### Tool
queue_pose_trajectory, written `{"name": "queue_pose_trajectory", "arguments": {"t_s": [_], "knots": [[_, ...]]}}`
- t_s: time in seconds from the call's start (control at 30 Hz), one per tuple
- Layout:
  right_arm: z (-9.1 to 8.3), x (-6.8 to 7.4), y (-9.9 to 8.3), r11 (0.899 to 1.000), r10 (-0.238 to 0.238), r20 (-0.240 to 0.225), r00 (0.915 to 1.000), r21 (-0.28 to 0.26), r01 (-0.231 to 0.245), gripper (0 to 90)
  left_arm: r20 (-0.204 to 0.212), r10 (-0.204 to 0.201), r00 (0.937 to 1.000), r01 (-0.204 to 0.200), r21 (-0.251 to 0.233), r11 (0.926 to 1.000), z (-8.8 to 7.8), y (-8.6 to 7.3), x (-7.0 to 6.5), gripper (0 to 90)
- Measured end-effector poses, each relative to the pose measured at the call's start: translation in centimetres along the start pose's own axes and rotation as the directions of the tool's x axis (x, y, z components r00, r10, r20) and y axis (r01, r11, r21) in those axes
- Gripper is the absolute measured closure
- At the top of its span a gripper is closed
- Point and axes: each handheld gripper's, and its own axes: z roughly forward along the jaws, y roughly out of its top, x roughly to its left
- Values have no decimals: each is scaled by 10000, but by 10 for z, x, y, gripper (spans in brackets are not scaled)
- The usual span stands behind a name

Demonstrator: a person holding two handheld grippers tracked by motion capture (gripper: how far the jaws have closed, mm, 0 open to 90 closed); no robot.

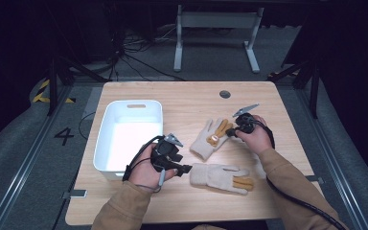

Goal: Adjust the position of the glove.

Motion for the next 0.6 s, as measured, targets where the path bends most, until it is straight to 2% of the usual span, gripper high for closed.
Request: {"name": "queue_pose_trajectory", "arguments": {"t_s": [0.27, 0.4, 0.6], "knots": [[-15, 17, -17, 9989, 373, 350, 9987, 286, -383, 898, 146, 126, 9998, -128, 118, 9998, 5, 5, -3, 472], [-21, 24, -26, 9977, 545, 280, 9981, 380, -555, 898, 162, 111, 9998, -113, 153, 9998, 5, 7, -2, 470], [-29, 30, -36, 9967, 561, 76, 9984, 590, -564, 898, 189, 27, 9998, -31, 217, 9998, 6, 7, -1, 470]]}}
